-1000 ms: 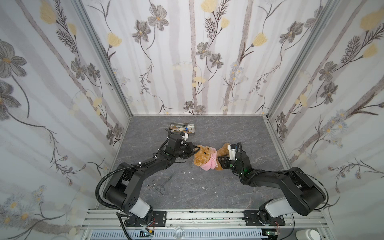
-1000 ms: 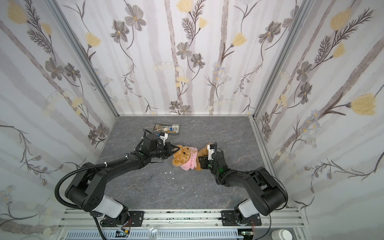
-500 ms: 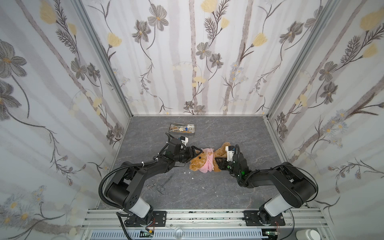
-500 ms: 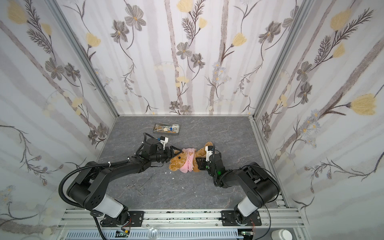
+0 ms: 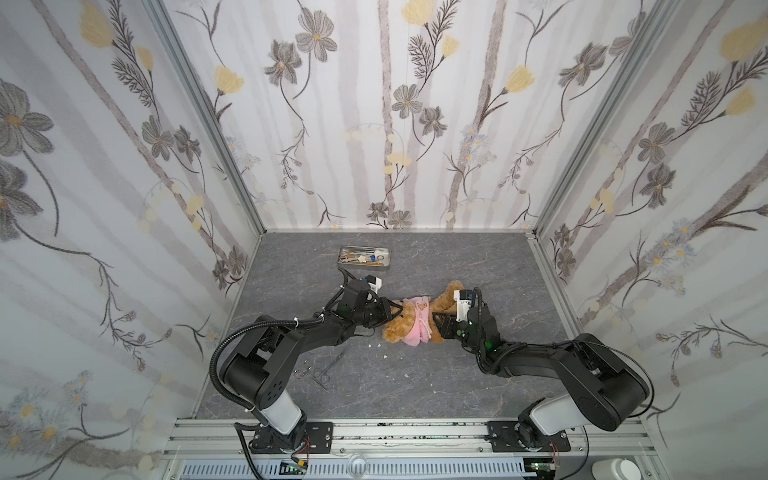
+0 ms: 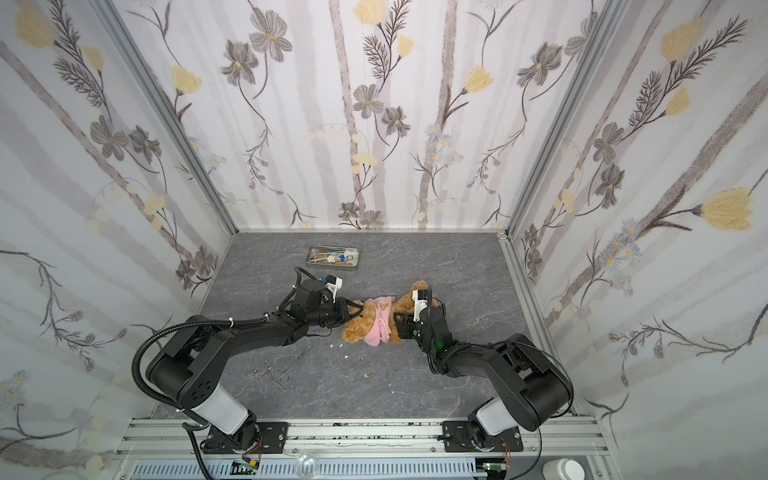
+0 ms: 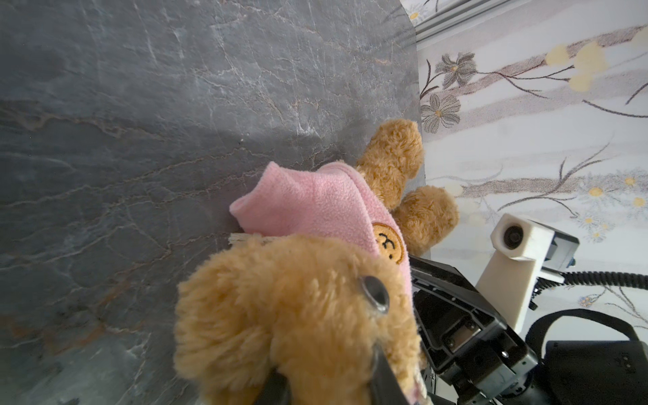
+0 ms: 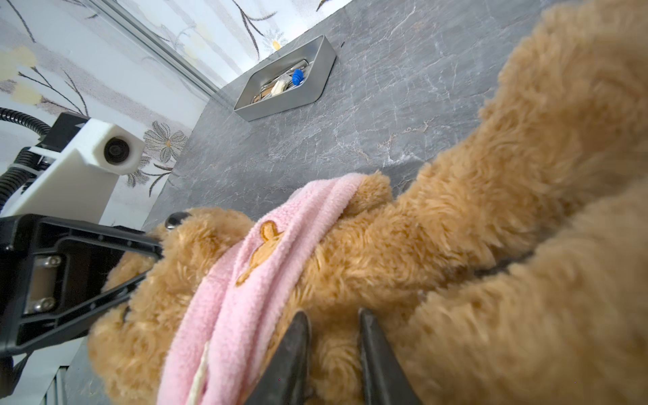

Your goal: Dress the teddy bear

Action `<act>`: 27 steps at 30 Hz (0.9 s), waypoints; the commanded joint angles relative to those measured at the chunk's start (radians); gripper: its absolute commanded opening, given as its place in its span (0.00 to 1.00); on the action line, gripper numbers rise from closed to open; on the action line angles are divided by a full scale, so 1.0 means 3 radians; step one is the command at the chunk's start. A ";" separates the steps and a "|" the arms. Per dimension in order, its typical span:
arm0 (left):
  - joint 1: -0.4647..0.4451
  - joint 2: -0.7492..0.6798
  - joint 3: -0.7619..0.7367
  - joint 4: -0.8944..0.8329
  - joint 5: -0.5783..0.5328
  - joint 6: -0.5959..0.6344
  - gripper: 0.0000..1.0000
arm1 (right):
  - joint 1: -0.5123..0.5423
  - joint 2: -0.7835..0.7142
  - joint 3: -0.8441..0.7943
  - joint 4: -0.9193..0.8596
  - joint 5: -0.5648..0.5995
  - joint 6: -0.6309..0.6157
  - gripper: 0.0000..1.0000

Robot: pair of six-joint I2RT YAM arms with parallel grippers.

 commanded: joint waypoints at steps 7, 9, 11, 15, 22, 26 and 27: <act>0.0117 -0.0234 0.0064 0.0148 0.0514 0.0881 0.00 | -0.0078 -0.1161 0.0178 -0.1493 -0.0155 -0.0808 0.47; 0.0135 -0.0274 0.0079 0.0171 0.0624 0.0984 0.00 | -0.0155 -0.1346 0.0202 -0.1651 -0.0496 -0.0835 0.47; 0.0164 -0.0287 0.0082 0.0236 0.0682 0.1000 0.00 | -0.0166 -0.1473 0.0189 -0.1654 -0.0900 -0.0812 0.45; 0.0187 -0.0255 0.0130 0.0335 0.0750 0.0882 0.00 | -0.0166 -0.1512 0.0119 -0.1471 -0.1222 -0.0532 0.26; 0.0193 -0.0175 0.0169 0.0365 0.0793 0.0721 0.00 | -0.0171 -0.1379 -0.0010 -0.1047 -0.1043 -0.0067 0.14; 0.0193 -0.0192 0.0157 0.0379 0.0798 0.0733 0.00 | -0.0202 -0.1171 -0.0008 -0.0818 -0.0976 0.0105 0.12; 0.0193 -0.0195 0.0158 0.0384 0.0803 0.0726 0.00 | -0.0202 -0.1103 0.0003 -0.0764 -0.0982 0.0137 0.12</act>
